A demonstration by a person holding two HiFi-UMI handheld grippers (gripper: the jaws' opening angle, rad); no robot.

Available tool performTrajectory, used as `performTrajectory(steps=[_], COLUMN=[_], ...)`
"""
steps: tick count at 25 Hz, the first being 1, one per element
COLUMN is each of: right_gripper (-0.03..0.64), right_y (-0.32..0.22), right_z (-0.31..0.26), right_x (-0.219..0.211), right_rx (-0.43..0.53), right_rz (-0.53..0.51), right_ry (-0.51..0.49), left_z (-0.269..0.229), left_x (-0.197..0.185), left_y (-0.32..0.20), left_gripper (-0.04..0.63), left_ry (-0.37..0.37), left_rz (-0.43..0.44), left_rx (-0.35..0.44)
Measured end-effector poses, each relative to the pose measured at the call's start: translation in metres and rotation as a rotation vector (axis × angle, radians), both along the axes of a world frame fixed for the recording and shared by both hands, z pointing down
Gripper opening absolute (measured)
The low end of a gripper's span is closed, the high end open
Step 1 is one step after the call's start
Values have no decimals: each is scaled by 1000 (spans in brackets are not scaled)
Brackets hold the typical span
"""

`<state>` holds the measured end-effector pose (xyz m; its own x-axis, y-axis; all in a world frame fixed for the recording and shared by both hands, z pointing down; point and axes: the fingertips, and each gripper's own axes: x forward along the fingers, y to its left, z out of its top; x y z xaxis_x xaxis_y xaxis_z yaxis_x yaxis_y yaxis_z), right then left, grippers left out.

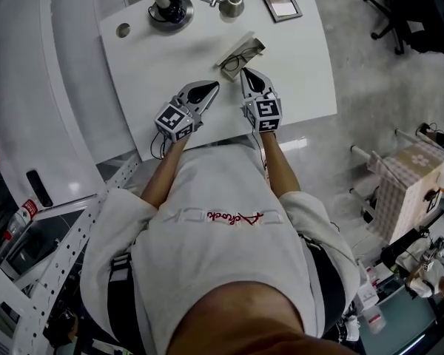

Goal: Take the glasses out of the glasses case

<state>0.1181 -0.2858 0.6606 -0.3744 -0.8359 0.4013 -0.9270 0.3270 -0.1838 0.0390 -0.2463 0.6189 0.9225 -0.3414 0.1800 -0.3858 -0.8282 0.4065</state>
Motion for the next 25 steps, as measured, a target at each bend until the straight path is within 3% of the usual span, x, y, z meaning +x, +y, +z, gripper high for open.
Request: performTrajectory(steps=[11, 14, 17, 22, 25], right_gripper=[-1, 0, -1, 0, 0], right_y=[-49, -49, -45, -35, -30], right_z=[20, 24, 28, 39, 47], right_x=[8, 7, 1, -10, -14], right_rx=[-25, -30, 0, 123, 184], right_rz=[-82, -132, -233, -487, -595], right_ry=[78, 143, 320, 795, 970], left_z=[0, 2, 4, 4, 4], left_x=[-7, -8, -8, -3, -2], left_y=[5, 5, 7, 11, 12], left_gripper=[-9, -9, -9, -9, -9], left_ry=[2, 2, 1, 7, 11], left_rz=[-25, -29, -24, -7, -3], left_rx=[-10, -14, -22, -31, -36])
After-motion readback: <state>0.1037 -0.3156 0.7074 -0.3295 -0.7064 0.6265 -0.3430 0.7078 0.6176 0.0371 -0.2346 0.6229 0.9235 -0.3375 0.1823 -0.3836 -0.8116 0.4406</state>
